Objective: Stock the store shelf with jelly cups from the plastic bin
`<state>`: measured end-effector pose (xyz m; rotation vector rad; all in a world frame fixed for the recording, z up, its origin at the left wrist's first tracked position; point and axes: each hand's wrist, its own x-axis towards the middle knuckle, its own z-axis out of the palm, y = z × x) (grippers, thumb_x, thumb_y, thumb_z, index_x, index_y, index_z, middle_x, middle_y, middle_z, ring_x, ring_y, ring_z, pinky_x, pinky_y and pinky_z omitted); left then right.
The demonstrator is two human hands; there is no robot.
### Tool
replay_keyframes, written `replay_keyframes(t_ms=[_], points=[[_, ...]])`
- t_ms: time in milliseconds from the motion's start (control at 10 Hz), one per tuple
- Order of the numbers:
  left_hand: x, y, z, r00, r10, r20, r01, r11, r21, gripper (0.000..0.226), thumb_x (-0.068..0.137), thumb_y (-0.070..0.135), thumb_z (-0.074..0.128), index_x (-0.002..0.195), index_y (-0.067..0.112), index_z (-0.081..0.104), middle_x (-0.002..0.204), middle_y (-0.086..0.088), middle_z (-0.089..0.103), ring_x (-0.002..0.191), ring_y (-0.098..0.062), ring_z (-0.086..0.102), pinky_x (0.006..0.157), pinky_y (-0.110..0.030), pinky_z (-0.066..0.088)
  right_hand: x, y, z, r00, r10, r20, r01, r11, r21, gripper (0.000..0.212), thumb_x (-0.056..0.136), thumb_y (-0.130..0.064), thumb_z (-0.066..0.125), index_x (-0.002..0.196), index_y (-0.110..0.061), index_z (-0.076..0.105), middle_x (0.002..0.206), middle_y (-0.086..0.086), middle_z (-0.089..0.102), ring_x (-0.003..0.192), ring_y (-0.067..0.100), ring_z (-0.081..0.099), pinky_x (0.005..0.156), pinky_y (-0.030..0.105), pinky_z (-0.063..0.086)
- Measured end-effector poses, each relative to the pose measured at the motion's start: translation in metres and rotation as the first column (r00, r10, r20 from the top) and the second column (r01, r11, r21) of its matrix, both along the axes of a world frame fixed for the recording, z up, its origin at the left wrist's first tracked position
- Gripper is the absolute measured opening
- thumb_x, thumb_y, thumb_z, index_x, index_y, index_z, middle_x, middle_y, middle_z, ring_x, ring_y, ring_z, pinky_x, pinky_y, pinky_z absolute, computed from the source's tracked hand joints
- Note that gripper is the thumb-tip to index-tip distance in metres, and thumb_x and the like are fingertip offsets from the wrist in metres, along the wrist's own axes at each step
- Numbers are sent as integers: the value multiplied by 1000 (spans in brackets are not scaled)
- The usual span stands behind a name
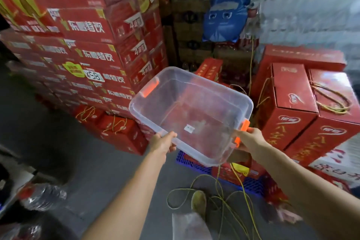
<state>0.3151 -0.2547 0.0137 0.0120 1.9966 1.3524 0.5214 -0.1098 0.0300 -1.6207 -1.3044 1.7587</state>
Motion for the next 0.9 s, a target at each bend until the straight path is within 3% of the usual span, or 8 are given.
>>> replay_keyframes(t_ms=[200,300,400,500,600,700,800,900], points=[[-84,134,-28,991,-125,45,128,990,-61,24,82,15,70,103,6,60,62,-7,57,30,-8,50,46,-23,41,-66,108,-29,988,-146,47,148,988,-47,13,86,-6,67,78,-2,58,72,13,56,72,28,60,80,52,57],[-113,180,-47,985,-150,86,157,985,-71,22,83,10,69,102,6,60,59,-5,58,31,-7,50,52,-28,45,-93,145,-45,977,-177,120,186,980,-69,10,83,-7,67,77,-4,60,77,16,60,74,30,62,83,58,54],[-132,206,-61,984,-132,123,143,986,-89,9,82,12,69,85,11,61,53,-1,59,32,-6,50,55,-29,48,-113,167,-51,972,-180,152,195,976,-94,14,84,-1,62,73,-7,56,72,12,57,60,23,57,67,45,58],[-140,217,-71,987,-125,98,135,986,-98,11,81,13,71,77,13,62,49,3,61,34,-5,52,60,-31,51,-121,178,-52,971,-182,154,195,978,-78,18,82,3,58,69,-8,55,68,10,55,54,19,54,52,34,55],[-142,216,-72,989,-129,77,137,986,-101,9,81,16,73,81,13,65,54,3,63,40,-7,54,63,-34,53,-122,177,-49,974,-147,172,161,984,-69,17,83,1,58,71,-9,55,68,8,55,58,19,56,61,38,58],[-141,215,-70,982,-175,75,181,979,-97,26,84,26,73,101,9,63,70,-2,65,54,-14,58,76,-42,57,-120,174,-46,974,-104,199,110,994,-20,6,81,-6,62,76,-7,59,72,10,59,66,25,61,74,50,59],[-133,206,-56,977,-206,-59,197,971,-134,50,86,43,67,119,8,53,101,-6,65,83,-22,65,91,-47,55,-110,166,-38,936,-25,351,-8,996,94,35,81,-27,65,105,-4,55,91,11,62,80,28,62,71,40,54],[-121,184,-43,925,-300,-232,271,951,-149,71,80,51,67,135,10,46,130,-3,57,115,-23,58,102,-43,46,-93,146,-21,843,28,538,-217,932,291,41,88,-35,57,120,-12,45,117,10,52,103,31,57,83,40,47]])
